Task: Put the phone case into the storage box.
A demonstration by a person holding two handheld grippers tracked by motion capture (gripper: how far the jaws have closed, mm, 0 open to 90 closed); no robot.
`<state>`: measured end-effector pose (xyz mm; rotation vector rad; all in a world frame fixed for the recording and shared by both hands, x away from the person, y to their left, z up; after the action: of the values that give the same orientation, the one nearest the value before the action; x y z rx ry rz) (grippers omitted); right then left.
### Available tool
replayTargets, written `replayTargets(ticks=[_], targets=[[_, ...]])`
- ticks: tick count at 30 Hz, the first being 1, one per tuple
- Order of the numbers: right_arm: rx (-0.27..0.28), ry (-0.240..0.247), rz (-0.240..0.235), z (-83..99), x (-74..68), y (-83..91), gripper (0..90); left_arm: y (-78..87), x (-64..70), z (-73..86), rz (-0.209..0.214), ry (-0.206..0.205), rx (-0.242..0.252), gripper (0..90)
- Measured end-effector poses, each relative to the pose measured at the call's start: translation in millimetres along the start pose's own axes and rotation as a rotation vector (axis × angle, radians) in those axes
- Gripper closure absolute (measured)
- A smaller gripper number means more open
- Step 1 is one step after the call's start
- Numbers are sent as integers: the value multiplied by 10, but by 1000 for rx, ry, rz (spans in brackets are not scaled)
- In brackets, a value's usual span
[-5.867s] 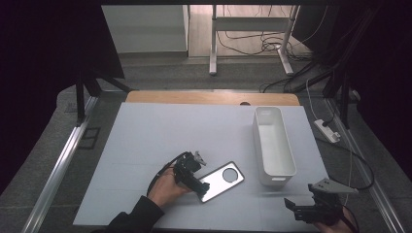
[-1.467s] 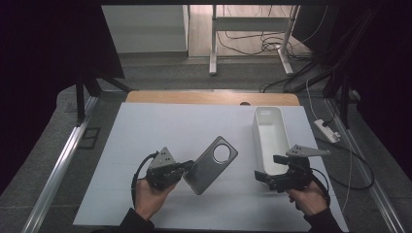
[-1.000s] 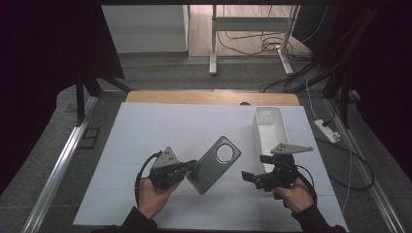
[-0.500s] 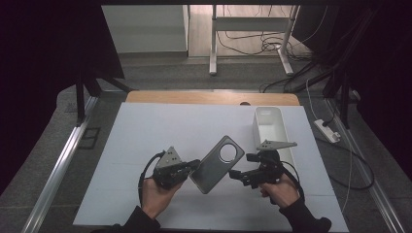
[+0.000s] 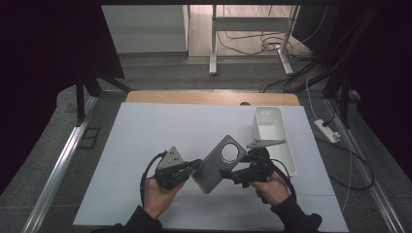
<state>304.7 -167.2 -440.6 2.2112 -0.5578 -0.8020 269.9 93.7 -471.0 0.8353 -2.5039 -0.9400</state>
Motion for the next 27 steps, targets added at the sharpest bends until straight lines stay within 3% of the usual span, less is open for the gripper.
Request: replayTargets(ticks=[10,11,13,15,17,21,27], targets=[[-14,-35,-36,-66,-29,-76,8,11,20,-10,-6,-7,10,893],[-16,-39,-34,-67,-34,-80,89,13,20,-11,-6,-8,11,893],[-16,-41,-37,-68,-34,-83,119,16,21,-11,-5,-10,13,893],[-28,-52,-43,-66,-26,-83,275,17,26,-12,-8,-12,15,892],[-32,-57,-53,-65,-23,-87,314,18,29,-11,-10,-14,17,892],[-26,-72,-109,-63,-17,-91,512,16,42,-9,-14,-23,24,892],[-11,-100,-176,-55,-1,-98,686,25,49,-7,-23,-31,29,892]])
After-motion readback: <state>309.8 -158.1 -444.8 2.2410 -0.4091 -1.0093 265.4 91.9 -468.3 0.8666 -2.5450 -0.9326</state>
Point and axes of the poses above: each handheld gripper's, and its own axes: y roughly backward along the jaws, z roughly out of its underside, x roughly to its right, the point moved 1 cm from there along -y, roughly forward along the jaws, and after that the axes turned 15 degrees about -x, right-handed, at the moved point
